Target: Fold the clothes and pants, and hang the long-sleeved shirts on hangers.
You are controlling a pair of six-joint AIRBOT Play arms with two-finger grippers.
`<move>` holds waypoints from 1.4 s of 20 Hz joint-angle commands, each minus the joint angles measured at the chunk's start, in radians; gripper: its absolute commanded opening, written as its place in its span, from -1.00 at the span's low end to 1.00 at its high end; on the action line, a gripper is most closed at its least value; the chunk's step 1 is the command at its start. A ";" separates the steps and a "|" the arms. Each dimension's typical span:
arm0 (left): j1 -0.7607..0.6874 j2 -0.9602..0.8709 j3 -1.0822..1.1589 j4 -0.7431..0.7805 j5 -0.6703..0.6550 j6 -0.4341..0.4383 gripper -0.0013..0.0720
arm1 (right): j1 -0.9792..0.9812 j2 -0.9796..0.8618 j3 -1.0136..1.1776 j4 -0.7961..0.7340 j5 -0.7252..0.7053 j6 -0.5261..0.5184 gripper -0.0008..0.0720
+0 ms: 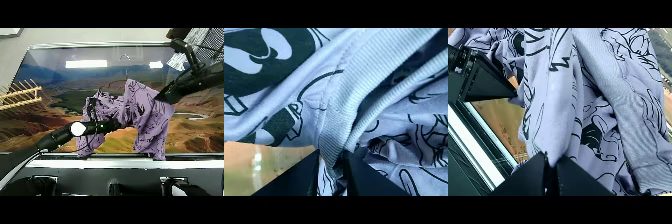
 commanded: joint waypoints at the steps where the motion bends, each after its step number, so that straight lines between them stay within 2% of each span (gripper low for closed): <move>1: 0.017 0.002 0.001 0.001 -0.034 0.002 -0.44 | 0.001 0.001 0.001 0.000 0.000 0.002 -0.90; 28: 0.061 0.030 0.001 -0.003 -0.122 0.005 -0.40 | 0.001 0.001 0.001 -0.013 -0.006 0.002 -0.90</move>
